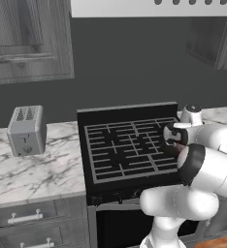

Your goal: Place the pan on the front right burner on the stove. Then place the tomato and the onion in the pan and turn on the front right burner.

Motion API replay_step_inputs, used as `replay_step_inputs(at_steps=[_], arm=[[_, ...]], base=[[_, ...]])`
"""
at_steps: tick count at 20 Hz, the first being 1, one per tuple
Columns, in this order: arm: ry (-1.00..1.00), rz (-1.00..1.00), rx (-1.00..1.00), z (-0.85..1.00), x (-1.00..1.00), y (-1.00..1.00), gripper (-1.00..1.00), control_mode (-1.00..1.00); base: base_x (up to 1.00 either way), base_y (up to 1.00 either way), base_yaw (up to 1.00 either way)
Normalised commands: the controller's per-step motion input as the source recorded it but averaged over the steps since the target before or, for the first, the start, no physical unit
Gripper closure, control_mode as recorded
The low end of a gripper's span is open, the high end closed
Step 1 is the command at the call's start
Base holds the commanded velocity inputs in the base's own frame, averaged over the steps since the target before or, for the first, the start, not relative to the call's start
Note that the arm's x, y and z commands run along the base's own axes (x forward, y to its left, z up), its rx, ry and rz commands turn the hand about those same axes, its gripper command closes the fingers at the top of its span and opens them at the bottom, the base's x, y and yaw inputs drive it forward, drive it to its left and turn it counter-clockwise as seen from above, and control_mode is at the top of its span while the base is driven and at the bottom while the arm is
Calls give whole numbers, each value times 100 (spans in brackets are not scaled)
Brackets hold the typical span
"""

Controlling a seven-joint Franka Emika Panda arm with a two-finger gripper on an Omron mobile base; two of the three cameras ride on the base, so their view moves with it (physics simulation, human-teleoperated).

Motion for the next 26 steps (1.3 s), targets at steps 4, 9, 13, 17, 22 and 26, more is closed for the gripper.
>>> replay_step_inputs(at_steps=[4, 9, 13, 17, 22, 26], arm=[[-6, 0, 0, 29, -44, 0, -100, -100], [-3, 0, 0, 3, -31, 0, -100, -100], [-5, 0, 1, 0, -32, -9, -100, -100], [-4, 0, 7, 0, -45, -6, -100, -100], [-17, 2, 14, 0, -39, -32, -100, -100], [-27, 8, 3, 0, -28, -20, -100, -100]], base=[[0, 0, 0], [0, 0, 0], [0, 0, 0], [0, 0, 0], [0, 0, 0], [0, 0, 0]])
